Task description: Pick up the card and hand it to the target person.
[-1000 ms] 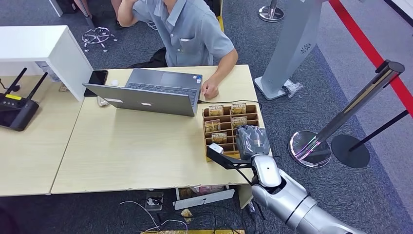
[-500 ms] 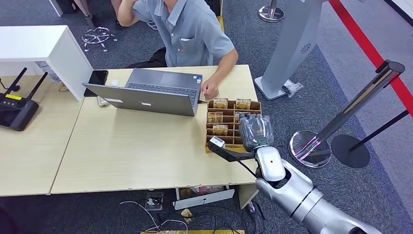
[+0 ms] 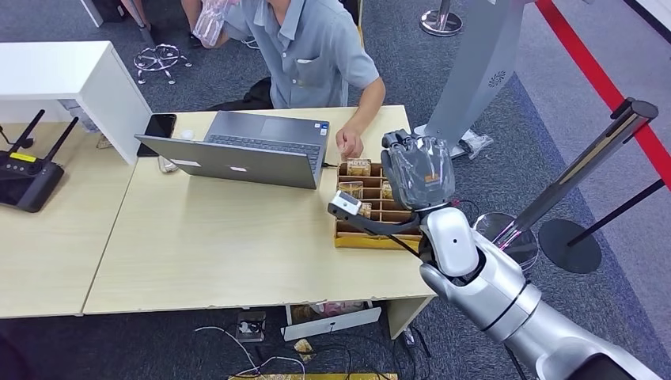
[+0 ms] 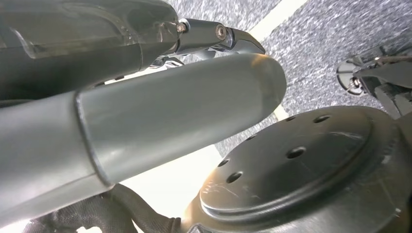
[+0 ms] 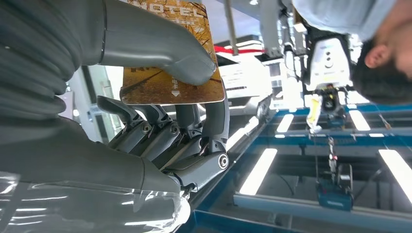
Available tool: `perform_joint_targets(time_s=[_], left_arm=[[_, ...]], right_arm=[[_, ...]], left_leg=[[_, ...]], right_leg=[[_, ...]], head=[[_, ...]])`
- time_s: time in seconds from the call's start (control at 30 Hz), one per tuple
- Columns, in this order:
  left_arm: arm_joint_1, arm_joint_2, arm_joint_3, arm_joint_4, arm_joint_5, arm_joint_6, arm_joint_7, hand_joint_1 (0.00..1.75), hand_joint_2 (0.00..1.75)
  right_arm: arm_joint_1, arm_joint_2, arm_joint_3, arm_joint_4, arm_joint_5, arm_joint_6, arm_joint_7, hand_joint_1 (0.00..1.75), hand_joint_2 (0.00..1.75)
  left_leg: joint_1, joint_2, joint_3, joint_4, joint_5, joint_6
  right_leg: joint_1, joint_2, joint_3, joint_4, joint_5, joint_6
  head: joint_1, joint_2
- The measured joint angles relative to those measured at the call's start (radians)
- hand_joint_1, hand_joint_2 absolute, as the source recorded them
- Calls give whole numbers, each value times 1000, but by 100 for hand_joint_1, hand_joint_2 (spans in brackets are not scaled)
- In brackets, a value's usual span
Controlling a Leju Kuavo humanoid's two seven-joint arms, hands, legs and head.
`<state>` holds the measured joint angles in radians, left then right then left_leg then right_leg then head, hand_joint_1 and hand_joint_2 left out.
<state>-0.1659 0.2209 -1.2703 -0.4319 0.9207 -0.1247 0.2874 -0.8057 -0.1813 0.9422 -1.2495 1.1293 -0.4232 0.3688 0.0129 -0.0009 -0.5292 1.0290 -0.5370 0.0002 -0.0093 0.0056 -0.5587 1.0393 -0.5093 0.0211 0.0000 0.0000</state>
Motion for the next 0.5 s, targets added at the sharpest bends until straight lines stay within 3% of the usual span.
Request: perform_joint_targets(time_s=[0.13,0.3,0.5], left_arm=[[-17,-11,-2,11,-26,-17,13,0,0],[-34,-24,-2,27,-54,-36,24,0,0],[-61,-37,-10,41,-91,-66,42,0,0]], right_arm=[[-43,61,14,95,-31,-57,-26,175,175],[-90,99,0,179,-89,-111,-27,175,175],[-168,176,18,387,-159,-84,-61,175,175]], left_leg=[[0,1,1,-1,0,0],[0,1,1,-1,0,0],[0,0,1,0,0,0]], right_leg=[[0,1,1,0,0,0],[0,1,1,0,1,0],[0,1,1,0,0,0]], head=[[0,0],[0,0],[0,0]])
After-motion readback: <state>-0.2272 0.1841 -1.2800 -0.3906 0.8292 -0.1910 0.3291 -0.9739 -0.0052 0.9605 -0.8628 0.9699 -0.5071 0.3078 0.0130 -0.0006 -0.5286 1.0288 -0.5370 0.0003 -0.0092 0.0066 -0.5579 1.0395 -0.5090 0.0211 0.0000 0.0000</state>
